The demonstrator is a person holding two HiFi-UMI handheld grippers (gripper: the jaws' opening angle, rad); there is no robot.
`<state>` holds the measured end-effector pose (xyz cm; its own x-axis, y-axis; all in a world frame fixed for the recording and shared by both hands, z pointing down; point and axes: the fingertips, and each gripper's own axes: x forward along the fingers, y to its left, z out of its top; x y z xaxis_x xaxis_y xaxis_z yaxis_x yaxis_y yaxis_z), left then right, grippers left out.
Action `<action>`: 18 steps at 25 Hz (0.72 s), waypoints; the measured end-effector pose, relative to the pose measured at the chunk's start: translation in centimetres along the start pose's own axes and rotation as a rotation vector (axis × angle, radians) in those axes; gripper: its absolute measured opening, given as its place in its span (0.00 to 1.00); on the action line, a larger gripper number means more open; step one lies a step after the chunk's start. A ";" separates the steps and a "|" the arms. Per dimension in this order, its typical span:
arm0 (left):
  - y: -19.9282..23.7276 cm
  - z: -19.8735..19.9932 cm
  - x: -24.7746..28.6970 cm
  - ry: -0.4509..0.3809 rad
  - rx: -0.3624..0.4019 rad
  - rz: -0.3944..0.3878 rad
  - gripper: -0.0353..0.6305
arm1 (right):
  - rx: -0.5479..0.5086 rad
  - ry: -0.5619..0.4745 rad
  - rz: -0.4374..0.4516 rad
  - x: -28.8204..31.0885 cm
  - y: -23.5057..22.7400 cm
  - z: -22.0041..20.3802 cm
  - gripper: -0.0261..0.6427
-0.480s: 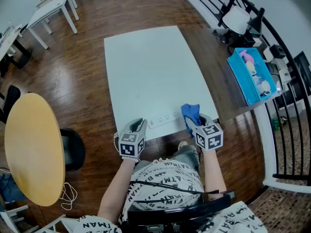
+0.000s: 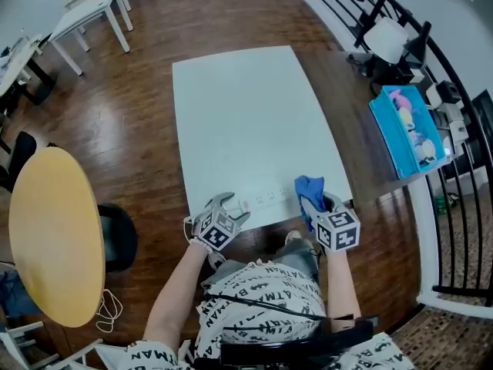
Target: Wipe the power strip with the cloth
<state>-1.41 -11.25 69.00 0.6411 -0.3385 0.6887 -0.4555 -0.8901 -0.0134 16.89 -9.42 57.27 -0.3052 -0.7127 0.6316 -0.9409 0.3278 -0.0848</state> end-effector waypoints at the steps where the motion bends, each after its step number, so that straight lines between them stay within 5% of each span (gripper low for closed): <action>1: -0.3 0.0 0.5 0.014 0.024 -0.024 0.54 | 0.002 0.000 -0.001 0.0 0.0 0.0 0.24; 6: -1.0 -0.8 3.1 0.075 0.076 -0.097 0.57 | 0.016 0.003 -0.014 -0.4 -0.5 -0.4 0.24; 18: -1.5 -1.3 4.2 0.116 0.119 -0.128 0.51 | 0.039 0.023 -0.022 -0.7 -1.1 -1.4 0.24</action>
<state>1.21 -10.91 72.82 0.6103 -0.1887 0.7694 -0.2943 -0.9557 -0.0009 18.32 -8.42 57.97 -0.2817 -0.7047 0.6512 -0.9524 0.2878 -0.1006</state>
